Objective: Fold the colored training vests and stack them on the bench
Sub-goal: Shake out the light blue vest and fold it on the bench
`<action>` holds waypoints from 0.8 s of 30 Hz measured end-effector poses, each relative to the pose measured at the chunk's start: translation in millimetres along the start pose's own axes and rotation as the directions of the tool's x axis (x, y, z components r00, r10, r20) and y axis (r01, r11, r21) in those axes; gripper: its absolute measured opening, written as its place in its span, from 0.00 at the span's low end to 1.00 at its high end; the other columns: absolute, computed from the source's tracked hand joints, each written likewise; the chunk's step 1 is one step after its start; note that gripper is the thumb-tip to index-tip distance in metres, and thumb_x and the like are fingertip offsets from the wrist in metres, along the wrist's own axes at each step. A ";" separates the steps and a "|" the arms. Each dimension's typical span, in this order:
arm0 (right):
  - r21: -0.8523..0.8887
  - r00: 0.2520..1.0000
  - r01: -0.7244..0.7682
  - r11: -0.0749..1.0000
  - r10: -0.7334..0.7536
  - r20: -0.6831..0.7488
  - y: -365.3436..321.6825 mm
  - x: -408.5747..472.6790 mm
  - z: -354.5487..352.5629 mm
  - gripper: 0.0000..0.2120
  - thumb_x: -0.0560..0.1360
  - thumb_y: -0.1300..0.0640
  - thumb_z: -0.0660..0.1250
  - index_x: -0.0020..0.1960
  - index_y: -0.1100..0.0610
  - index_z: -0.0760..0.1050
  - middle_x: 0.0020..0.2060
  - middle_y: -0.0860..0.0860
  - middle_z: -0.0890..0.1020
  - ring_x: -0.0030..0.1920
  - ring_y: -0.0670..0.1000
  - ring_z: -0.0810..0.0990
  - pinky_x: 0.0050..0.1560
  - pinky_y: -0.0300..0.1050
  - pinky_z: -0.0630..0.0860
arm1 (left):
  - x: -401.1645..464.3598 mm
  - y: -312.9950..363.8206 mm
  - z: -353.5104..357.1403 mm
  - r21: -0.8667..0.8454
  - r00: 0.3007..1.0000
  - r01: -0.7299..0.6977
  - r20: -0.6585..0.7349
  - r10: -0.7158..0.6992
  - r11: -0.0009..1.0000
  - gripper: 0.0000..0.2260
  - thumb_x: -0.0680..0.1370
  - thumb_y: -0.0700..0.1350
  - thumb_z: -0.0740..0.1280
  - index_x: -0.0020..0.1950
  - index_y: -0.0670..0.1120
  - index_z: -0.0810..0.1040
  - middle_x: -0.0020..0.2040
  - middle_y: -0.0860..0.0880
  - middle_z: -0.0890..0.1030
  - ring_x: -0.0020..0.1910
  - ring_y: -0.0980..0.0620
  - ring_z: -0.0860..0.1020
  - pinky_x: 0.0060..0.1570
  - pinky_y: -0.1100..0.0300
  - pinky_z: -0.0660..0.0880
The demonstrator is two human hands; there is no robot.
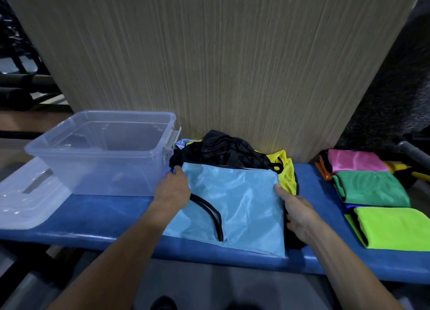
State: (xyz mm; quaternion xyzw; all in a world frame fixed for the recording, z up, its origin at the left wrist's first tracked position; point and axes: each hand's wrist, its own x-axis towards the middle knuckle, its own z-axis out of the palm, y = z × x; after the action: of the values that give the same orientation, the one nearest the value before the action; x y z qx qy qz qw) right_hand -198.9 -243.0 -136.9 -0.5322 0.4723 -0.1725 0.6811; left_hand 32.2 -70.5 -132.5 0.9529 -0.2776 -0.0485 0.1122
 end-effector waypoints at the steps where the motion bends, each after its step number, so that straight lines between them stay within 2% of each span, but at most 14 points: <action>1: 0.006 1.000 0.000 1.000 0.000 -0.002 -0.2 0.2 0.0 0.20 0.76 0.40 0.71 0.57 0.55 0.79 0.54 0.51 0.85 0.57 0.56 0.83 0.69 0.63 0.72 | 3.2 0.2 1.6 -0.036 1.000 0.005 -0.005 -0.006 0.999 0.15 0.83 0.39 0.59 0.69 0.38 0.62 0.64 0.36 0.74 0.61 0.36 0.76 0.51 0.48 0.71; 6: 0.001 1.000 -0.003 1.000 0.003 -0.017 1.1 3.3 0.4 0.20 0.77 0.41 0.70 0.57 0.57 0.80 0.52 0.52 0.86 0.54 0.56 0.84 0.67 0.62 0.74 | 8.4 2.1 3.5 -0.205 0.999 0.002 -0.045 -0.011 0.979 0.14 0.82 0.37 0.59 0.66 0.40 0.60 0.63 0.35 0.72 0.58 0.34 0.75 0.51 0.46 0.71; 10: 0.001 1.000 0.001 1.000 -0.001 -0.009 1.9 4.4 0.7 0.22 0.74 0.42 0.75 0.56 0.59 0.82 0.50 0.52 0.87 0.53 0.55 0.84 0.63 0.60 0.77 | 9.9 -0.6 -5.0 -0.335 0.991 -0.057 -0.130 0.014 0.941 0.21 0.78 0.30 0.58 0.68 0.45 0.61 0.63 0.38 0.68 0.47 0.36 0.75 0.46 0.43 0.75; 13: 0.028 0.999 0.043 0.999 -0.043 -0.002 2.9 3.6 3.0 0.17 0.73 0.48 0.76 0.49 0.62 0.81 0.47 0.53 0.88 0.48 0.53 0.85 0.44 0.50 0.79 | 11.4 -0.8 -11.9 -0.247 0.981 -0.080 -0.189 0.033 0.966 0.28 0.76 0.27 0.57 0.74 0.46 0.60 0.67 0.37 0.65 0.46 0.34 0.75 0.42 0.47 0.71; 15: 0.028 0.997 0.077 0.997 -0.077 -0.009 4.9 3.8 5.8 0.13 0.73 0.51 0.77 0.45 0.59 0.78 0.45 0.54 0.88 0.44 0.52 0.85 0.40 0.47 0.78 | 10.8 1.1 -11.8 -0.130 0.983 -0.068 -0.176 0.045 0.989 0.29 0.76 0.27 0.59 0.74 0.44 0.59 0.68 0.36 0.64 0.45 0.37 0.74 0.41 0.49 0.68; 17: 0.006 0.995 0.100 0.995 -0.100 -0.028 7.1 6.3 8.3 0.13 0.74 0.52 0.77 0.41 0.57 0.75 0.45 0.56 0.88 0.42 0.53 0.85 0.40 0.46 0.79 | 9.3 4.5 -8.5 -0.005 0.992 -0.053 -0.115 0.053 0.999 0.28 0.77 0.30 0.63 0.74 0.42 0.59 0.69 0.37 0.62 0.54 0.37 0.74 0.46 0.50 0.70; 18: -0.008 0.993 0.111 0.994 -0.111 -0.040 7.8 8.2 9.2 0.14 0.74 0.51 0.77 0.40 0.57 0.74 0.45 0.56 0.87 0.42 0.53 0.85 0.40 0.46 0.80 | 7.8 7.1 -6.2 0.061 0.995 -0.049 -0.088 0.055 0.997 0.28 0.77 0.32 0.64 0.75 0.42 0.58 0.71 0.37 0.60 0.63 0.36 0.71 0.53 0.48 0.72; 19: -0.026 0.992 0.118 0.993 -0.119 -0.050 8.4 10.0 10.1 0.15 0.74 0.50 0.77 0.40 0.57 0.74 0.46 0.57 0.87 0.43 0.54 0.85 0.41 0.46 0.79 | 4.8 10.9 -4.2 0.127 0.995 -0.055 -0.075 0.065 0.990 0.29 0.78 0.35 0.64 0.77 0.42 0.56 0.74 0.38 0.56 0.70 0.34 0.65 0.62 0.46 0.70; 21: -0.068 0.990 0.123 0.990 -0.127 -0.059 10.0 13.2 11.9 0.16 0.75 0.48 0.76 0.42 0.57 0.74 0.46 0.59 0.87 0.43 0.55 0.84 0.41 0.46 0.78 | -4.8 22.6 -1.6 0.233 0.986 -0.109 -0.100 0.135 0.966 0.28 0.81 0.42 0.61 0.79 0.43 0.53 0.80 0.38 0.47 0.78 0.32 0.52 0.73 0.41 0.60; 24: -0.072 0.988 0.138 0.988 -0.142 -0.055 13.5 15.7 15.9 0.16 0.77 0.49 0.74 0.43 0.62 0.78 0.44 0.58 0.87 0.45 0.57 0.86 0.42 0.49 0.81 | -21.0 40.2 10.4 0.143 0.903 -0.403 -0.097 0.418 0.904 0.26 0.85 0.58 0.52 0.81 0.49 0.54 0.83 0.43 0.44 0.81 0.38 0.47 0.77 0.40 0.53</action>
State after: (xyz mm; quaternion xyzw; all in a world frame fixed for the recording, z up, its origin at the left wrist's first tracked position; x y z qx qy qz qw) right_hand -181.6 -240.5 -156.4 -0.5814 0.4596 -0.2194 0.6345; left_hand -7.9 -94.1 -132.3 0.8791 -0.4669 0.0528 0.0797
